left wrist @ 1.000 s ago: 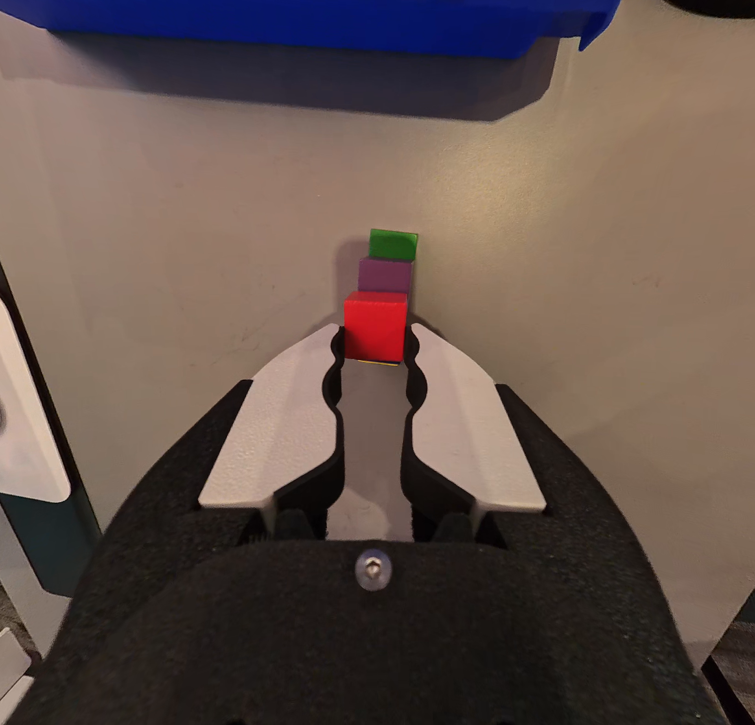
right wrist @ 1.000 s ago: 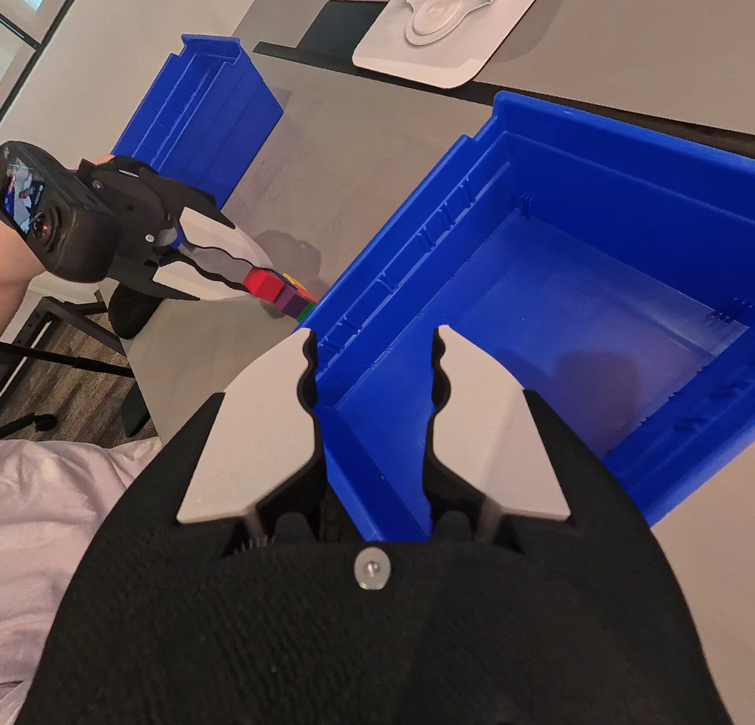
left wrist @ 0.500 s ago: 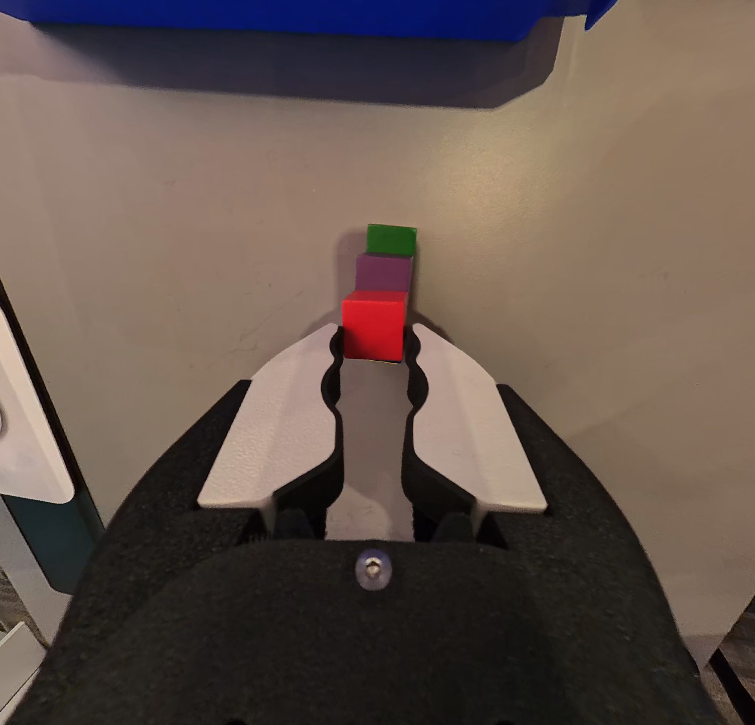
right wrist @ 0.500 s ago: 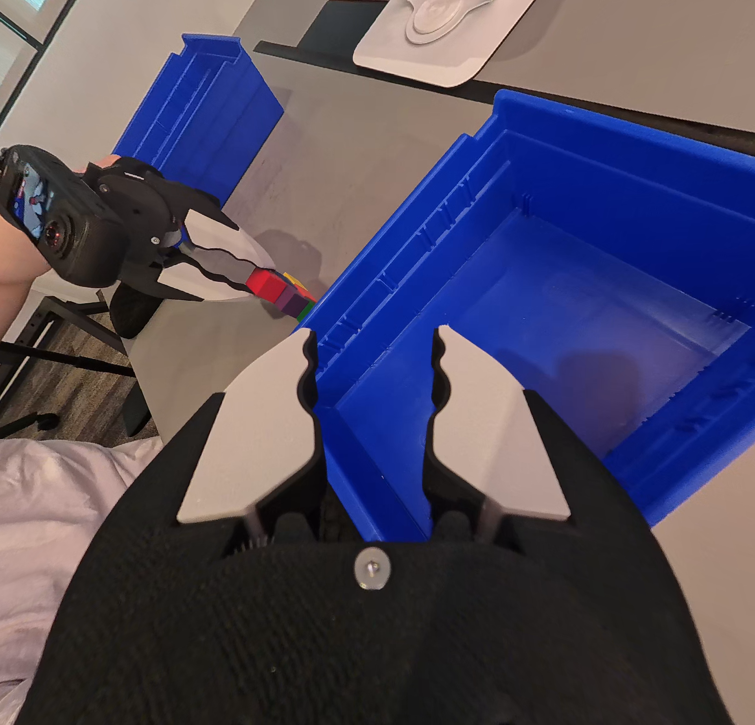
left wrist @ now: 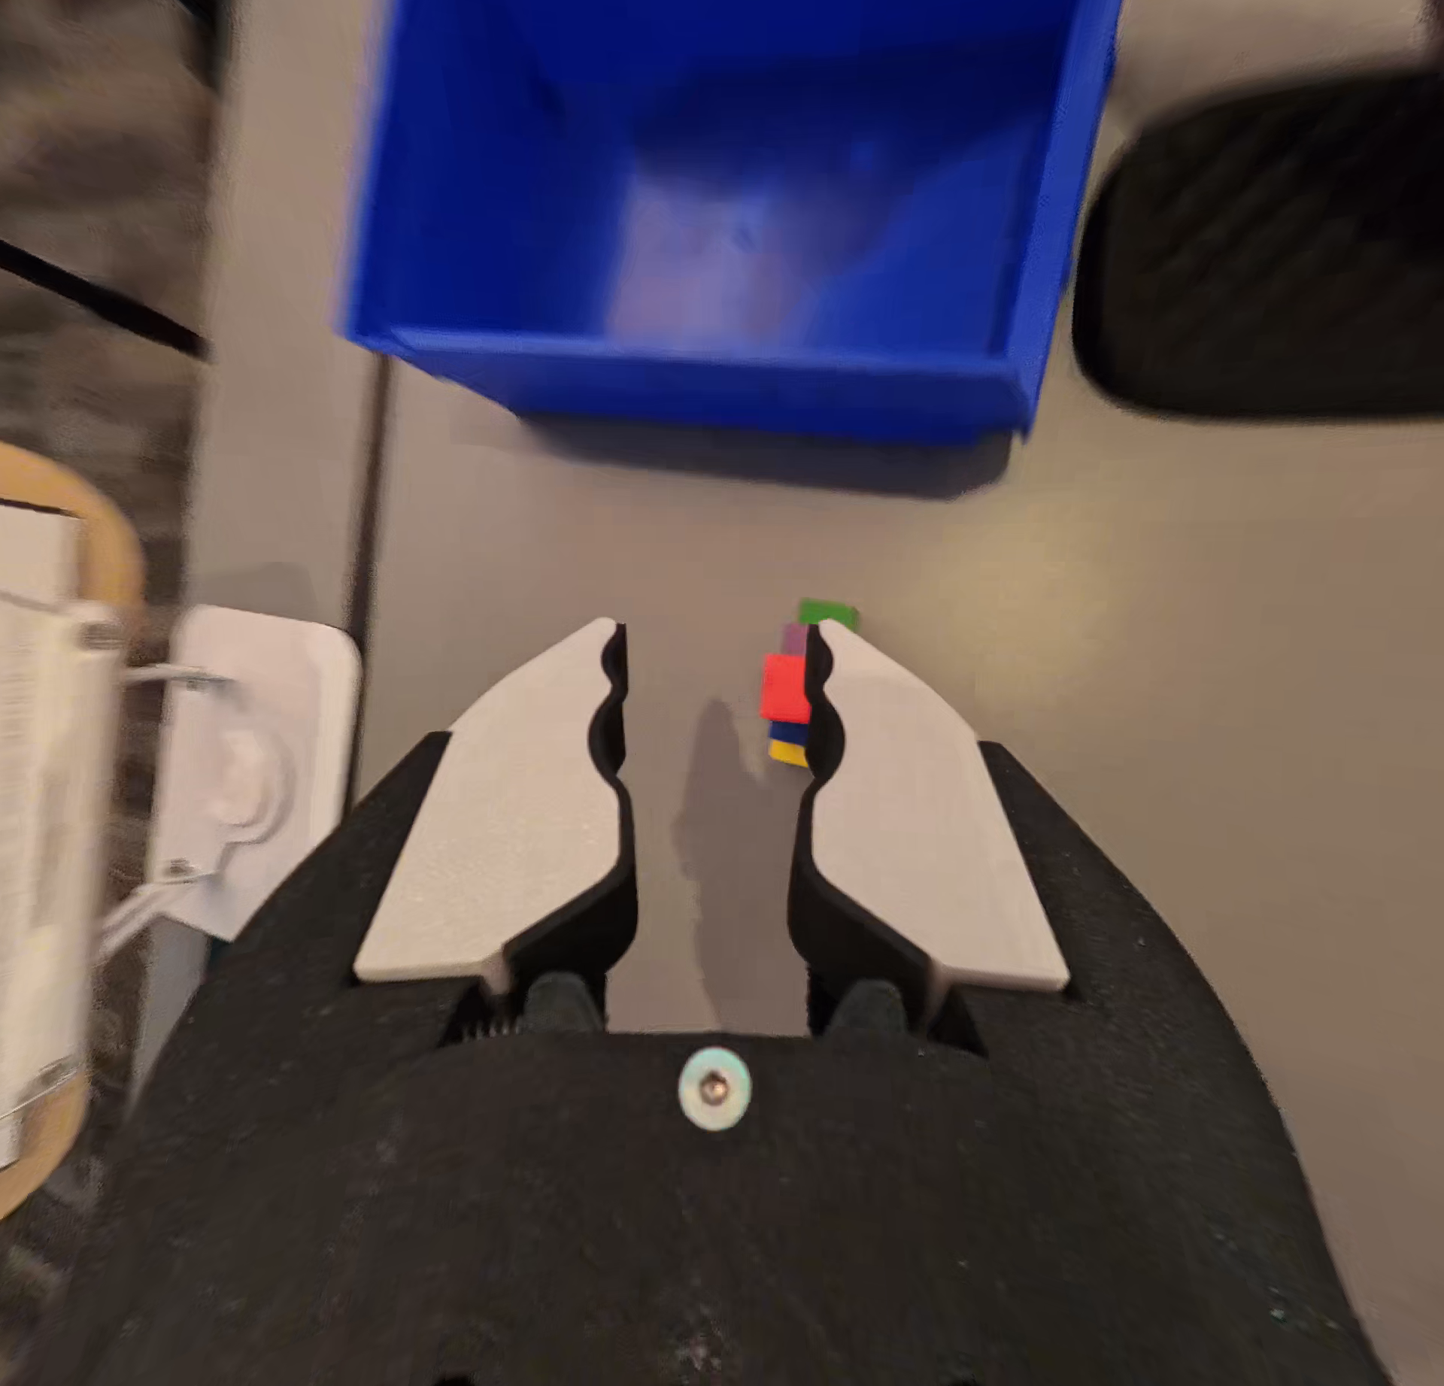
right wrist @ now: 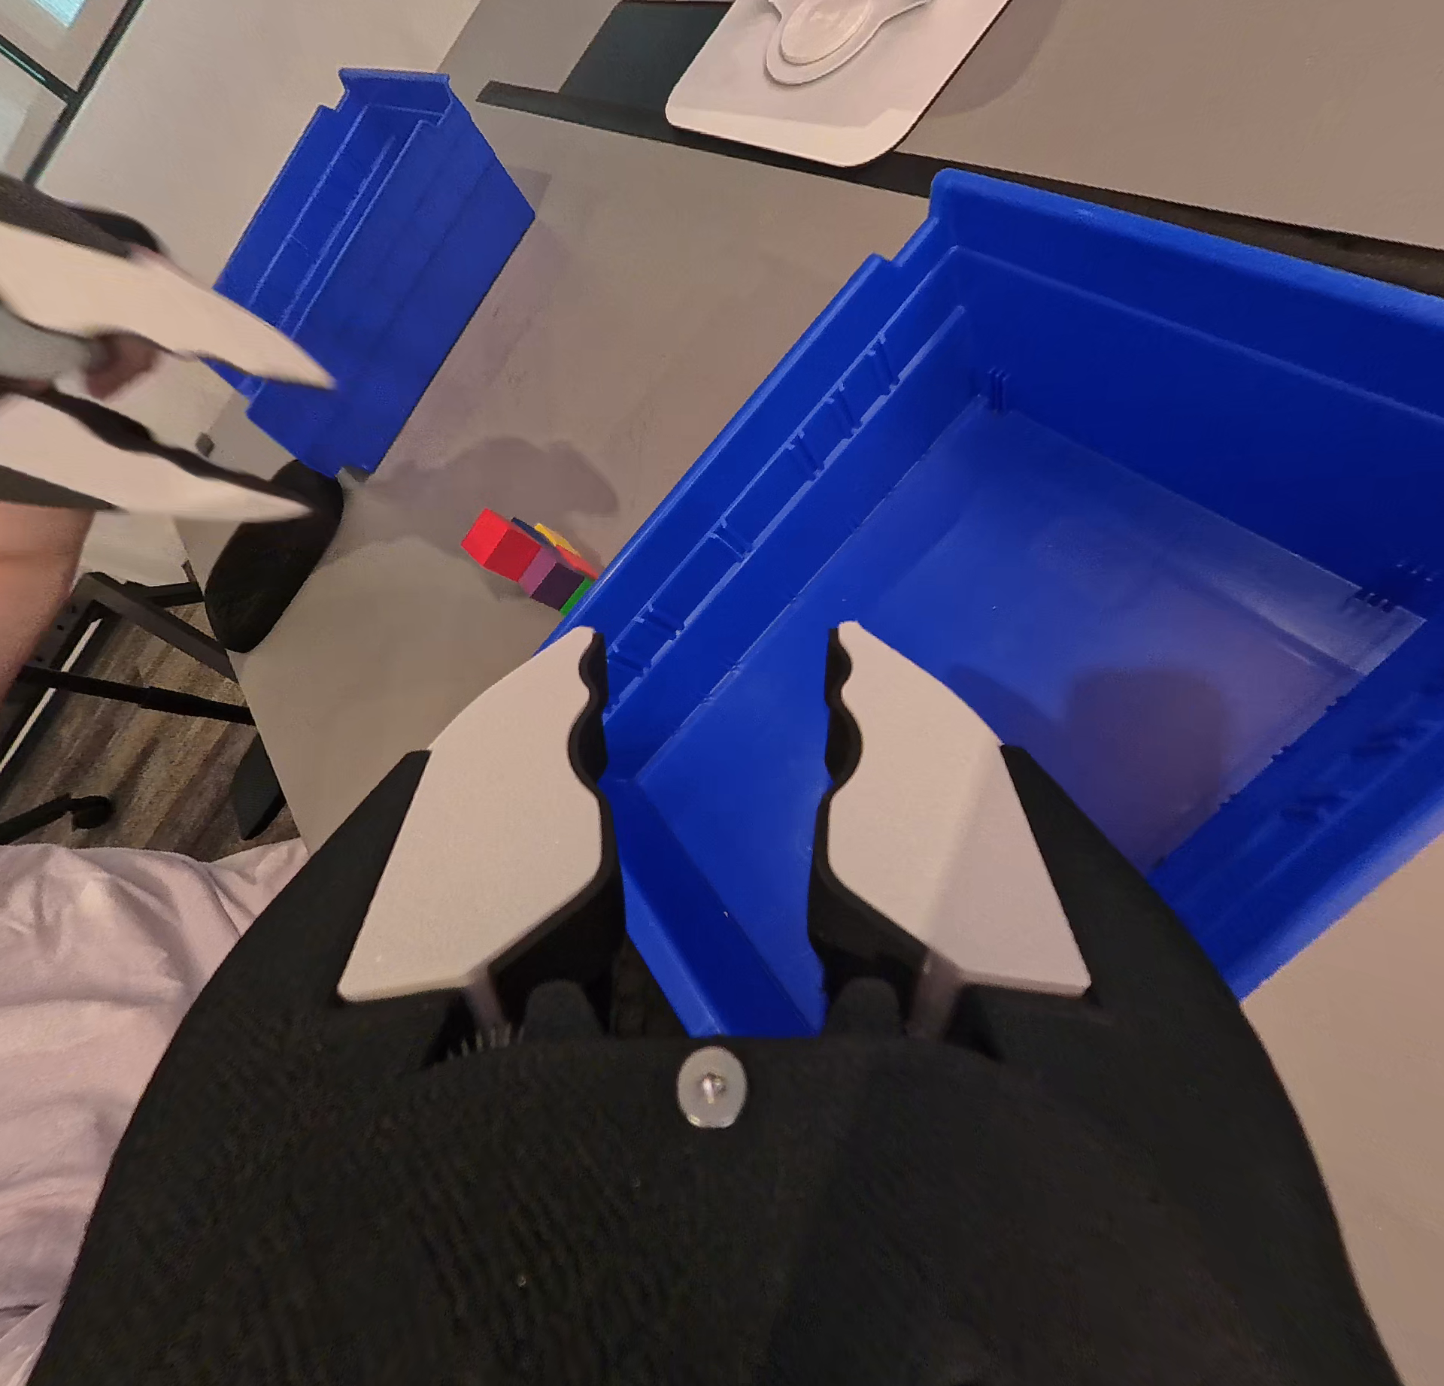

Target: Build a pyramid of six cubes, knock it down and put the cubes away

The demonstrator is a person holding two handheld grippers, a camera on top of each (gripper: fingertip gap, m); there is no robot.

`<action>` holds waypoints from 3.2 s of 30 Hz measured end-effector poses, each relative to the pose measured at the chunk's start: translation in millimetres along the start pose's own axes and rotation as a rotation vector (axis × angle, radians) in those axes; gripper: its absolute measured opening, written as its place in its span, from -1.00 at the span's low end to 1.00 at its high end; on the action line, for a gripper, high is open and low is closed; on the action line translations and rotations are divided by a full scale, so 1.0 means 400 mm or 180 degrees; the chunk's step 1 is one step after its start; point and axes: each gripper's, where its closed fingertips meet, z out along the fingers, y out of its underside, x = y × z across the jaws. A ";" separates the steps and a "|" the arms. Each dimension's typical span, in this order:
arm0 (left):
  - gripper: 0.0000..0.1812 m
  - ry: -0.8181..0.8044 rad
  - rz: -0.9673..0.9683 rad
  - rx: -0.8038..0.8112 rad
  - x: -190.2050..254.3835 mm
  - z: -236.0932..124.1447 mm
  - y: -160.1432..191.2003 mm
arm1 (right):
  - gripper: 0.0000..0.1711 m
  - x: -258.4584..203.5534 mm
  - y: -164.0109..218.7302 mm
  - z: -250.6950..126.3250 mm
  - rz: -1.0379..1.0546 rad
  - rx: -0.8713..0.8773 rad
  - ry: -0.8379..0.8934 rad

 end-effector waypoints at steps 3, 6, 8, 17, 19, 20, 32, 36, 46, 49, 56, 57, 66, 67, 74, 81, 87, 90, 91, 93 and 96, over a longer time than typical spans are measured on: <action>-0.50 -0.0436 -0.0305 0.0803 -0.076 -0.174 -0.077 | -0.36 -0.005 -0.016 -0.011 -0.0016 0.0115 0.0012; -0.33 -0.0883 -0.0710 0.1316 -0.145 -0.327 -0.067 | -0.40 -0.024 -0.057 -0.037 -0.0198 0.0365 0.0114; -0.26 -0.1221 -0.0888 0.1617 -0.176 -0.414 -0.027 | -0.40 -0.058 -0.105 -0.067 -0.0472 0.0683 0.0202; -0.57 -0.2702 -0.1441 0.2922 -0.207 -0.840 0.265 | -0.15 -0.314 -0.312 -0.193 -0.1679 0.2710 0.0306; -0.53 -0.2788 -0.1632 0.2806 -0.213 -0.879 0.341 | -0.09 -0.352 -0.330 -0.183 -0.1792 0.3017 0.0239; -0.47 -0.2831 -0.1693 0.2716 -0.217 -0.891 0.375 | -0.09 -0.361 -0.333 -0.163 -0.1809 0.3007 0.0183; -0.36 -0.2555 -0.2030 0.2631 -0.229 -0.901 0.519 | -0.12 -0.390 -0.365 0.088 -0.1952 0.2388 0.0243; -0.37 -0.2373 -0.1901 0.2714 -0.221 -0.871 0.463 | -0.16 -0.405 -0.369 0.081 -0.2053 0.2352 0.0342; -0.42 -0.2266 -0.1842 0.2669 -0.254 -0.754 0.365 | -0.23 -0.270 -0.359 -0.016 -0.1904 0.2165 0.1402; -0.41 -0.2025 -0.1897 0.2987 -0.263 -0.698 0.299 | -0.26 -0.212 -0.334 -0.043 -0.1939 0.2087 0.1722; -0.44 -0.2255 -0.2010 0.3039 -0.317 -0.583 0.282 | -0.59 -0.155 -0.318 -0.115 -0.2304 0.2374 0.2252; -0.44 -0.2294 -0.1967 0.2979 -0.317 -0.573 0.281 | -0.59 -0.141 -0.314 -0.113 -0.2278 0.2312 0.2269; -0.54 -0.1736 -0.1904 0.3187 -0.268 -0.552 0.158 | -0.65 -0.079 -0.297 -0.123 -0.1999 0.2363 0.2050; -0.54 -0.1757 -0.1861 0.3142 -0.266 -0.548 0.155 | -0.65 -0.078 -0.297 -0.120 -0.1968 0.2374 0.1990; -0.61 -0.1634 -0.1817 0.2999 -0.257 -0.511 0.195 | -0.66 -0.072 -0.294 -0.090 -0.2068 0.2183 0.2060; -0.68 -0.1319 -0.1843 0.2981 -0.227 -0.503 0.190 | -0.66 -0.090 -0.303 -0.093 -0.2105 0.2241 0.2031; -0.69 -0.1434 -0.1860 0.2922 -0.237 -0.490 0.203 | -0.66 -0.077 -0.293 -0.077 -0.2015 0.2210 0.1940; -0.71 -0.1473 -0.1921 0.2962 -0.250 -0.491 0.212 | -0.66 -0.072 -0.291 -0.081 -0.1959 0.2229 0.1887; -0.71 -0.1449 -0.1949 0.2966 -0.250 -0.489 0.214 | -0.66 -0.075 -0.291 -0.084 -0.1934 0.2270 0.1842; -0.71 -0.1401 -0.1968 0.2943 -0.246 -0.489 0.217 | -0.66 -0.079 -0.291 -0.091 -0.1887 0.2330 0.1762; -0.72 -0.1458 -0.1968 0.2995 -0.244 -0.507 0.217 | -0.66 -0.074 -0.289 -0.102 -0.1823 0.2367 0.1721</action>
